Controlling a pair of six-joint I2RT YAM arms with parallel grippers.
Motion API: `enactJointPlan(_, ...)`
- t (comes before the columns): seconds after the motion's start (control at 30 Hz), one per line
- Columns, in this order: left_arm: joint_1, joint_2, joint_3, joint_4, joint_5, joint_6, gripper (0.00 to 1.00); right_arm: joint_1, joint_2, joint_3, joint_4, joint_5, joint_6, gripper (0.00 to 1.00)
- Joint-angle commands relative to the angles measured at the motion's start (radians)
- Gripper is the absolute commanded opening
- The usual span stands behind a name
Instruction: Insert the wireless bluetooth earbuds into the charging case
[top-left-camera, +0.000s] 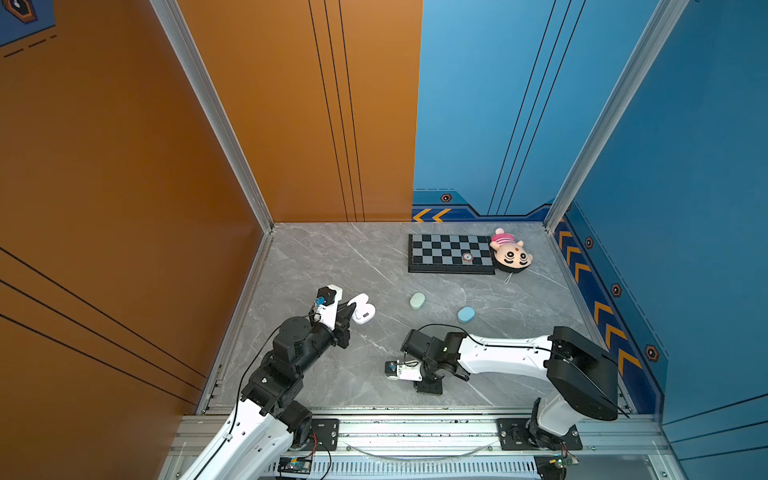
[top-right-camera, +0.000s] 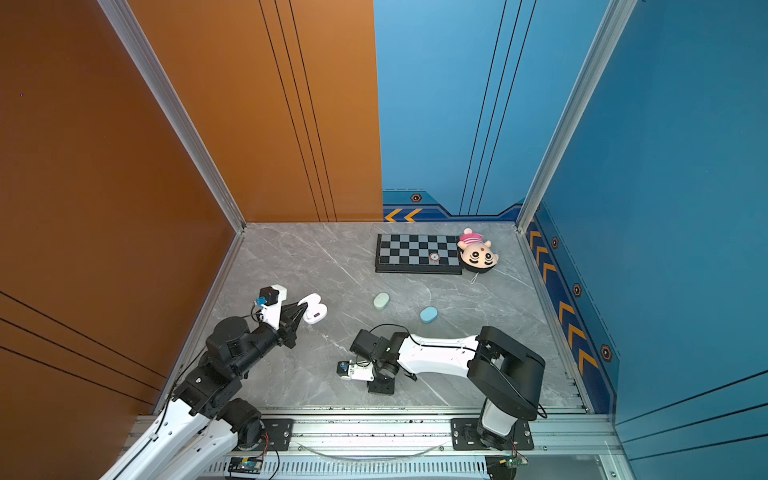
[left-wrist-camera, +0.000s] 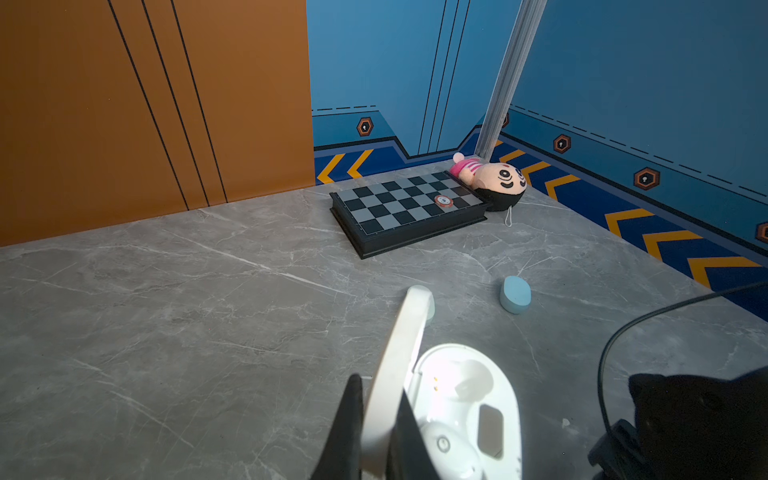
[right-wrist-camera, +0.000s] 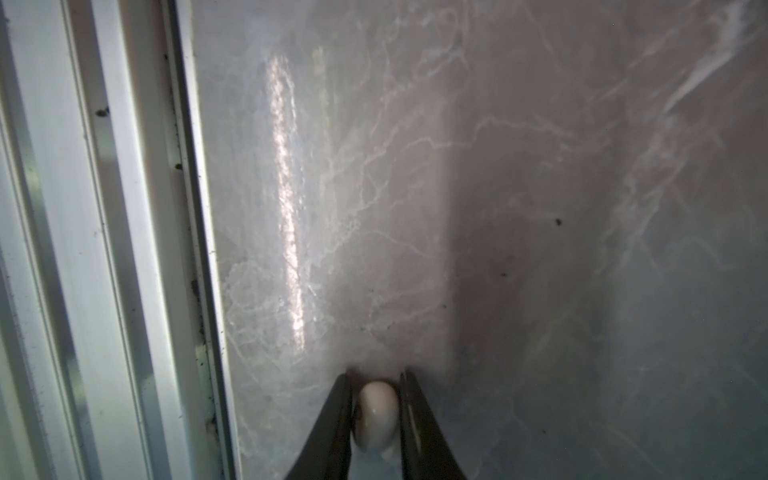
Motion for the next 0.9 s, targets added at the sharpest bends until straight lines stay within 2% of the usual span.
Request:
enactJointPlan(0.0, 0.008, 0.005, 0.003, 0.013, -0.010, -0.002, 0.00, 0.003, 0.013, 0.012, -0.007, 0.023, 0.011, 0.18)
enactJointPlan(0.27, 0.008, 0.026, 0.018, 0.021, 0.000, 0.006, 0.00, -0.001, 0.005, 0.018, -0.008, 0.026, 0.023, 0.07)
enactJointPlan(0.47, 0.008, 0.071, 0.018, 0.078, 0.044, 0.014, 0.00, -0.066, -0.066, 0.036, -0.008, -0.027, 0.092, 0.05)
enactJointPlan(0.67, 0.009, 0.192, 0.021, 0.218, 0.146, 0.023, 0.00, -0.227, -0.176, 0.063, -0.008, -0.227, 0.237, 0.05)
enactJointPlan(0.87, 0.005, 0.391, 0.074, 0.355, 0.317, 0.048, 0.00, -0.392, -0.251, 0.090, 0.006, -0.405, 0.407, 0.05)
